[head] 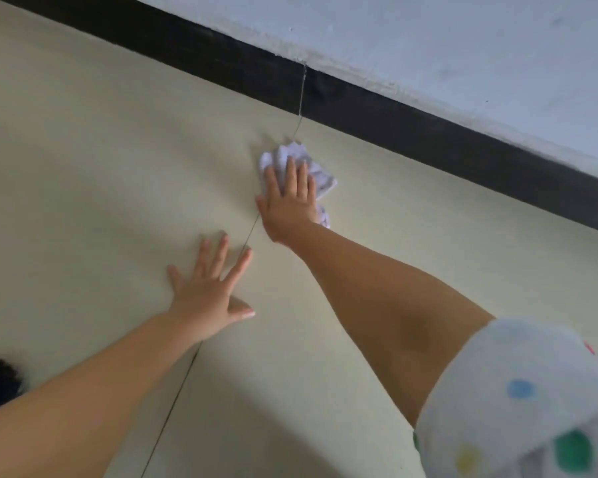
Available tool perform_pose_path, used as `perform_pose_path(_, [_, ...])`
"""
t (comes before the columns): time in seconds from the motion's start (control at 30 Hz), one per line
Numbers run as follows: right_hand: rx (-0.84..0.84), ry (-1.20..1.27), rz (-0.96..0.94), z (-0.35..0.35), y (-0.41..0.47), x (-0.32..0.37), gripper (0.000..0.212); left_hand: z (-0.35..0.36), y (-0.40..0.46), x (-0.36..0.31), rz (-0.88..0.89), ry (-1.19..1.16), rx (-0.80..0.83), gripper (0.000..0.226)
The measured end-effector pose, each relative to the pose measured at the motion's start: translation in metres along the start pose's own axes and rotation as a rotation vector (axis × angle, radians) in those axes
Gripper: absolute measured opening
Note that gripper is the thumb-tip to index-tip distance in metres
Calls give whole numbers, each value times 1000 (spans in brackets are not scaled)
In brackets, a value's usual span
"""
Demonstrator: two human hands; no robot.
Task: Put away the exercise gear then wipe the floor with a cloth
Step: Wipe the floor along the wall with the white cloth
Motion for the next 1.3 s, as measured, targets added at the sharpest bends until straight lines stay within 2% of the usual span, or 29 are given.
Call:
perform_pose_path(0.07, [-60,-37,-90,2,2,-13,55,1,1,2,-7,-1,-11,103])
perform_pose_path(0.1, [-89,-31,-68,3,-2,-33,54,0,0,2,-12,-8,-12,103])
perform_pose_path(0.23, [-202,69,295,0,-64,-169,54,-2,-8,-10,-31,-69,-104,93])
perform_pose_path(0.3, [-219,120,495,3,-113,-245,54,3,-16,-38,97,-3,-234,89])
perform_pose_path(0.37, [-245,208,734,9,-158,-306,54,12,-20,-69,181,-20,-279,80])
perform_pose_path(0.43, [-276,301,922,12,-174,-332,54,21,-15,-85,96,-104,-237,72])
perform_pose_path(0.5, [-329,346,1023,13,-162,-316,55,27,-13,-90,-4,-190,-184,68])
perform_pose_path(0.53, [-337,342,1003,14,-150,-294,57,25,-15,-90,-16,-228,-205,68])
perform_pose_path(0.6, [-318,272,766,25,-124,-225,59,16,-19,-82,-14,-295,-270,67])
perform_pose_path(0.67, [-349,93,367,40,-114,-131,61,14,-20,-61,-33,-298,-261,63])
perform_pose_path(0.7, [-316,15,126,51,-117,-84,62,16,-20,-50,-41,-290,-234,62])
perform_pose_path(0.73, [-201,-33,-81,64,-126,-48,61,18,-21,-41,-38,-256,-199,61])
perform_pose_path(0.8, [-42,-82,-349,77,-144,-21,60,24,-22,-24,-19,-162,-130,64])
perform_pose_path(0.87, [-49,-96,-405,70,-149,-46,57,25,-24,-17,0,-153,-87,67])
perform_pose_path(0.93, [-145,-90,-238,68,-151,-101,55,24,-26,-21,7,-159,-84,67])
perform_pose_path(1.07, [-292,-33,308,66,-200,-245,55,24,-31,-33,-47,-128,-130,64])
perform_pose_path(1.13, [-270,107,582,62,-238,-300,57,26,-33,-35,-59,-133,-139,64])
perform_pose_path(1.17, [-216,224,755,62,-253,-316,56,26,-33,-35,-64,-145,-139,64])
perform_pose_path(1.23, [-278,359,1055,67,-260,-315,56,26,-32,-36,-62,-173,-139,66])
perform_pose_path(1.27, [-347,345,1111,69,-253,-295,58,26,-32,-36,-63,-197,-136,67])
perform_pose_path(1.3, [-405,306,1067,70,-238,-265,60,25,-31,-36,-65,-234,-135,67])
Point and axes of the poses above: each hand's wrist, its own y-axis towards the middle knuckle, its own z-axis out of the palm, x = y × z, the point moved 5 cm from there along y, towards the middle knuckle, and after that the axes turned 3 degrees about z, right-handed, at the moved point
